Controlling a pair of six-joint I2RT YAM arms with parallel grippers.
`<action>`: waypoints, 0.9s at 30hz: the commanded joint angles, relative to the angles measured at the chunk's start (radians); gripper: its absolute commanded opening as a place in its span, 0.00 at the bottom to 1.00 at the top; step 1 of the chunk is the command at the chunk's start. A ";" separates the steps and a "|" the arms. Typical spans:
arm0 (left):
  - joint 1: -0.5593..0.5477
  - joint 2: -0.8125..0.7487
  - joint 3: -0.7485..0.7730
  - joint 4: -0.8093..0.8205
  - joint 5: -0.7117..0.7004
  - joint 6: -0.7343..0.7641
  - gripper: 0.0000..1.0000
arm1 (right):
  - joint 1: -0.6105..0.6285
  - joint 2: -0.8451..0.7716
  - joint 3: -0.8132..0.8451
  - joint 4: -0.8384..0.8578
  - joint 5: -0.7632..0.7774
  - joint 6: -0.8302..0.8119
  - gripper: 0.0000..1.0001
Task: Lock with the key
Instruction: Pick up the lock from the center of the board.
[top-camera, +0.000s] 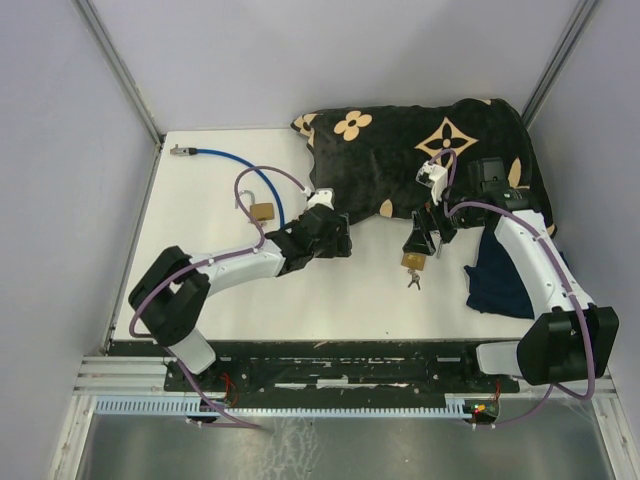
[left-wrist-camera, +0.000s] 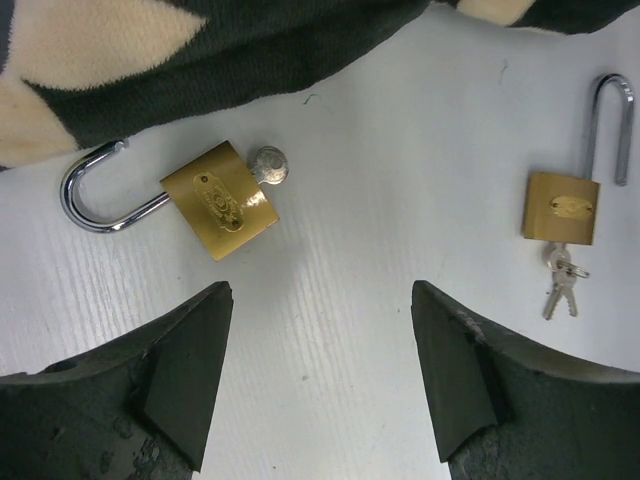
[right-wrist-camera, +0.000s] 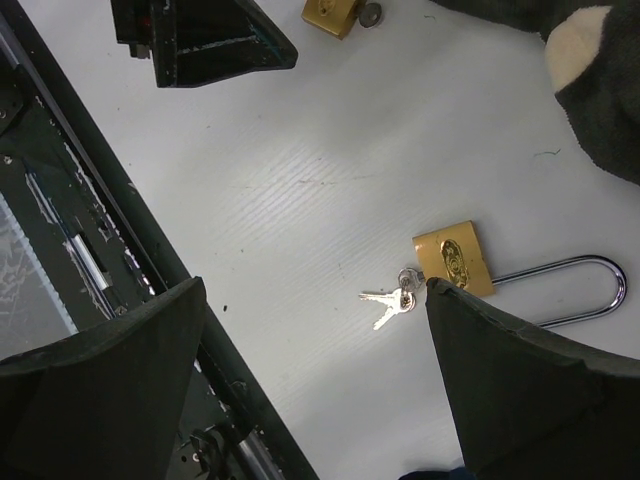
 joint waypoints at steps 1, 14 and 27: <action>-0.003 -0.081 -0.021 0.084 0.035 -0.003 0.79 | 0.004 -0.030 0.013 0.035 -0.035 0.016 0.99; -0.003 -0.187 -0.120 0.115 -0.013 -0.110 0.78 | 0.005 -0.047 -0.008 0.084 -0.031 0.057 0.99; -0.008 0.020 0.076 -0.141 -0.217 -0.236 0.75 | 0.004 -0.029 -0.004 0.100 0.071 0.092 0.99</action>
